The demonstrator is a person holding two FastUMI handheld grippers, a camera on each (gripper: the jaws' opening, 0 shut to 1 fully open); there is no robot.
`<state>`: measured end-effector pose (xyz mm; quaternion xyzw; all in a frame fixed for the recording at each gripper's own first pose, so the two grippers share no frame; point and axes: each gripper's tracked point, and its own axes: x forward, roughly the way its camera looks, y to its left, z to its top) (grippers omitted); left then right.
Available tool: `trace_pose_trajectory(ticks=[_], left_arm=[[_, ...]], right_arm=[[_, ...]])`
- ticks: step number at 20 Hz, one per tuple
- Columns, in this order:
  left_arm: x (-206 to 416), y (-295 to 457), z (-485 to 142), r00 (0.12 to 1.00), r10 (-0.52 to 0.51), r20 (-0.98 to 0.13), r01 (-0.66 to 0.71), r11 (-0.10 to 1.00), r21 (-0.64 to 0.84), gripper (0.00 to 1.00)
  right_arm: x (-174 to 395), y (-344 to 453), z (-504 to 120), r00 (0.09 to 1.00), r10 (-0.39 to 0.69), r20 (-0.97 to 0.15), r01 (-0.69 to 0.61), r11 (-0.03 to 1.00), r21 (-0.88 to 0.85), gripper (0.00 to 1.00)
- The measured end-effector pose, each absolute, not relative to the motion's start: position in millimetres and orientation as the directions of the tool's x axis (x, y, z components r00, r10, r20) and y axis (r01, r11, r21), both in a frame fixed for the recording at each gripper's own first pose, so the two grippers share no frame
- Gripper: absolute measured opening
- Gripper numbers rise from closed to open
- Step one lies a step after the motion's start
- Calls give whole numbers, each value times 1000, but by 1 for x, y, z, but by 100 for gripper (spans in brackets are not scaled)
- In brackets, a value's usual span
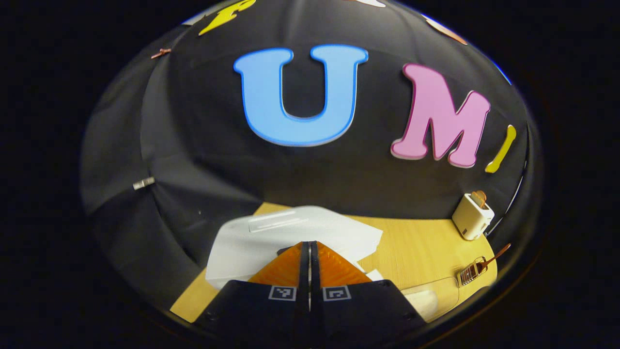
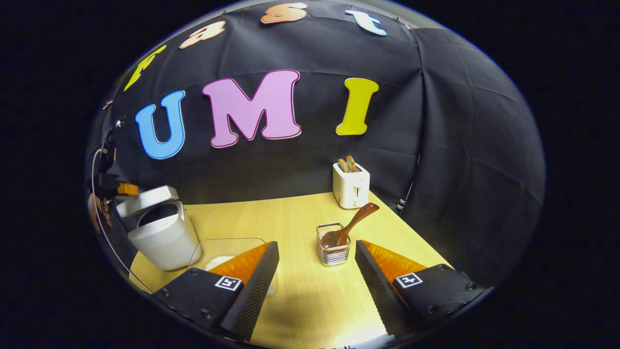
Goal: Close the left gripper, press the button to open the rice cooker; take a wooden spoon from the chopstick holder with the right hand, scoop a spoonful of rice and pour it into the rice cooker, then put the wooden spoon back into the chopstick holder.
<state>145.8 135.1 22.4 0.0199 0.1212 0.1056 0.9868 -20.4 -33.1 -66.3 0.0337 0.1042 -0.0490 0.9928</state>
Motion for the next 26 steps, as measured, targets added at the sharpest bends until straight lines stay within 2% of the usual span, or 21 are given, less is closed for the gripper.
trace_pose_trajectory(ticks=[6, 13, 15, 18, 24, 26], left_arm=[[104, 129, 29, 974, 117, -194, -125, 992, -28, 5], [35, 101, 1, 977, 4, -214, -8, 1000, -17, 5], [26, 87, -6, 979, -18, -203, 19, 1000, 4, 5], [19, 60, -30, 961, -51, -272, 60, 998, 23, 5], [23, 0, -19, 965, -126, -231, 135, 990, 26, 5], [25, -16, -20, 961, -139, -239, 140, 990, -13, 5]], right_arm=[[-33, -7, -75, 969, -85, -234, 101, 993, 58, 99], [-44, 28, -73, 972, -21, -235, 27, 999, 19, 98], [-37, 21, -68, 974, -27, -224, 31, 999, 16, 98], [-21, 4, -63, 976, -37, -213, 48, 998, 46, 97], [11, -40, -67, 974, -73, -215, 96, 991, 97, 98], [22, -51, -76, 968, -70, -239, 101, 988, 119, 98]])
